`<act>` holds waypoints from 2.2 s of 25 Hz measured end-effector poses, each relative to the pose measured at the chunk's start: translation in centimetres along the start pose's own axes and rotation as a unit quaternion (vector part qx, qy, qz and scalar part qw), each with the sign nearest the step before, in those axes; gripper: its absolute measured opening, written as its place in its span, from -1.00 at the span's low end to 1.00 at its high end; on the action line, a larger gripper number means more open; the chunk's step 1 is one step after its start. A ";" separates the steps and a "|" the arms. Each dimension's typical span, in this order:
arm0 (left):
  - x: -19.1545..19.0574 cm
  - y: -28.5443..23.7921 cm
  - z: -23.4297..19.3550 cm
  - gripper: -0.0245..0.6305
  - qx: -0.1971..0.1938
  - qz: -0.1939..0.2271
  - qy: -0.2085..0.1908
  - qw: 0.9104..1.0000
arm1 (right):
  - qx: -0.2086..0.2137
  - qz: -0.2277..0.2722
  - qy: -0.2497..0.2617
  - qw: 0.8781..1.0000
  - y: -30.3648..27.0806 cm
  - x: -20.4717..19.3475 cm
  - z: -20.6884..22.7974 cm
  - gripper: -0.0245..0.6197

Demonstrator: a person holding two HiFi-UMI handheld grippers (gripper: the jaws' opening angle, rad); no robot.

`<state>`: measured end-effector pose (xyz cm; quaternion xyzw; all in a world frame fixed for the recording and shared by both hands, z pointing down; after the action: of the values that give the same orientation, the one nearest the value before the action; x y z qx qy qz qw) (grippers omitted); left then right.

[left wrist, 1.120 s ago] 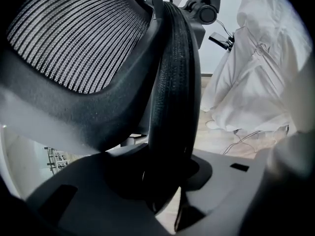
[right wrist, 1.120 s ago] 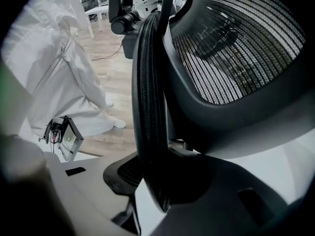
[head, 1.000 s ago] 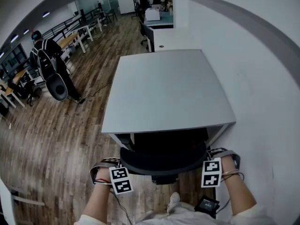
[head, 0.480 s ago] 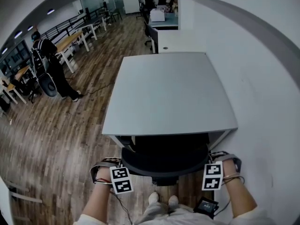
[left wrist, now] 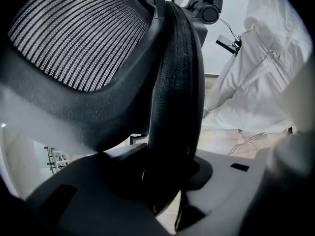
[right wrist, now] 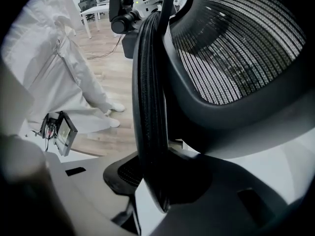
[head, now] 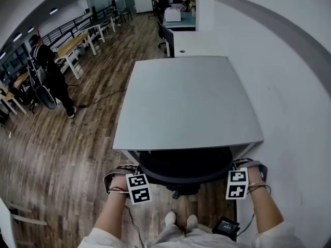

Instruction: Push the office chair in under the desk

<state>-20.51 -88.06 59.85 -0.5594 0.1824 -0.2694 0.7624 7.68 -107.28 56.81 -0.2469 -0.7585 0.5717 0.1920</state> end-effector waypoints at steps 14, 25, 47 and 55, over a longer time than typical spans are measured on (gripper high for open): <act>0.4 -1.4 -4.4 -0.53 0.005 -0.004 -0.006 1.000 | -0.006 0.002 -0.004 1.000 -1.0 -0.3 4.1 -0.50; 0.2 -2.0 -6.5 -0.54 0.003 -0.002 -0.010 1.000 | -0.002 -0.001 -0.007 1.000 -1.5 -0.1 6.0 -0.50; 0.1 -3.5 -10.9 -0.54 0.004 0.002 -0.014 1.000 | -0.007 -0.001 -0.007 1.000 -2.7 0.2 10.1 -0.51; 0.3 -3.5 -10.9 -0.54 0.004 0.004 -0.013 1.000 | -0.002 -0.006 -0.008 1.000 -2.9 0.0 10.1 -0.51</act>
<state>-27.31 -97.31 59.83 -0.5588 0.1735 -0.2599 0.7682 1.45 -115.75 56.90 -0.2382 -0.7626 0.5710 0.1891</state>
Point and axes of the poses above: the fingertips, and each gripper's own axes: y backward along the fingers, z to its right, x out of its top, the point moved 2 cm from there along y, backward along the fingers, and after that the axes turned 2 degrees about x, right-handed, at the moved point
